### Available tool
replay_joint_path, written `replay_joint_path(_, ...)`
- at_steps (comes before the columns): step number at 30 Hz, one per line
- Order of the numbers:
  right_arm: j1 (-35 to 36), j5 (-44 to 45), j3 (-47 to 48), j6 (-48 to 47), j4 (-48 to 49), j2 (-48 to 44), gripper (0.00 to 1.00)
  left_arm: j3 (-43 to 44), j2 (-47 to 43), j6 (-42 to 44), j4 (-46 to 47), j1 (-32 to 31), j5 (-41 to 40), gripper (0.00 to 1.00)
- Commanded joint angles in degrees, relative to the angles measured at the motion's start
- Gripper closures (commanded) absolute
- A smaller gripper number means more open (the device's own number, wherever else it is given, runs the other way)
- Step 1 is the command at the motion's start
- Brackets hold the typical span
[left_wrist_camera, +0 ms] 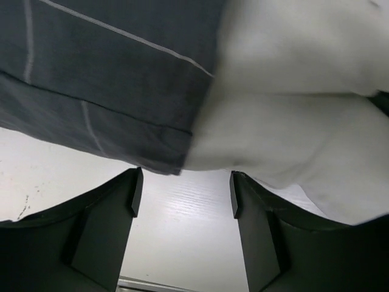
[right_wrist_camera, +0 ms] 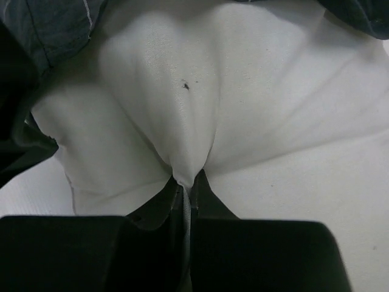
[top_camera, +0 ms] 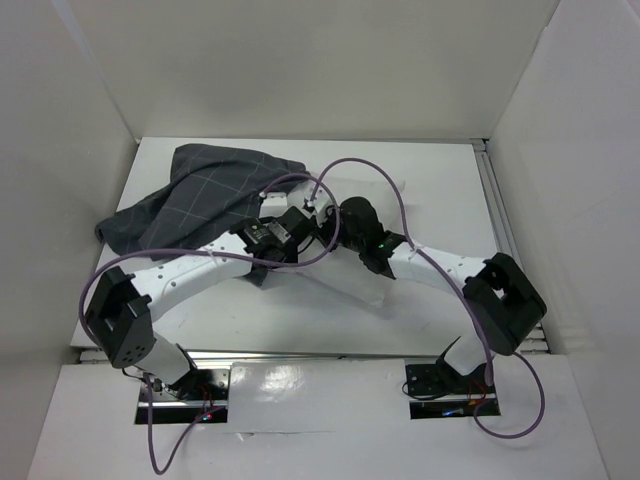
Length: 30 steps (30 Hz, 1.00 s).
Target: Put the pillow into the pillowcase
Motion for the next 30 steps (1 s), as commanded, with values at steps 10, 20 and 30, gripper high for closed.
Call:
replay_joint_path(10, 0.4, 2.5, -2.5, 3.7, 2.4, -2.9, 1.0, -2.1, -1.2, -4.4, -2.2, 2.9, -6.9, 0.3)
replay_joint_path(20, 0.4, 0.9, -1.4, 7.0, 2.9, -3.5, 1.0, 3.6, 6.2, -3.2, -4.2, 4.0, -5.2, 0.96)
replay_joint_path(30, 0.4, -4.4, -5.6, 22.1, 25.1, -5.2, 1.0, 1.7, -3.8, 4.9, -6.4, -0.2, -0.7, 1.0)
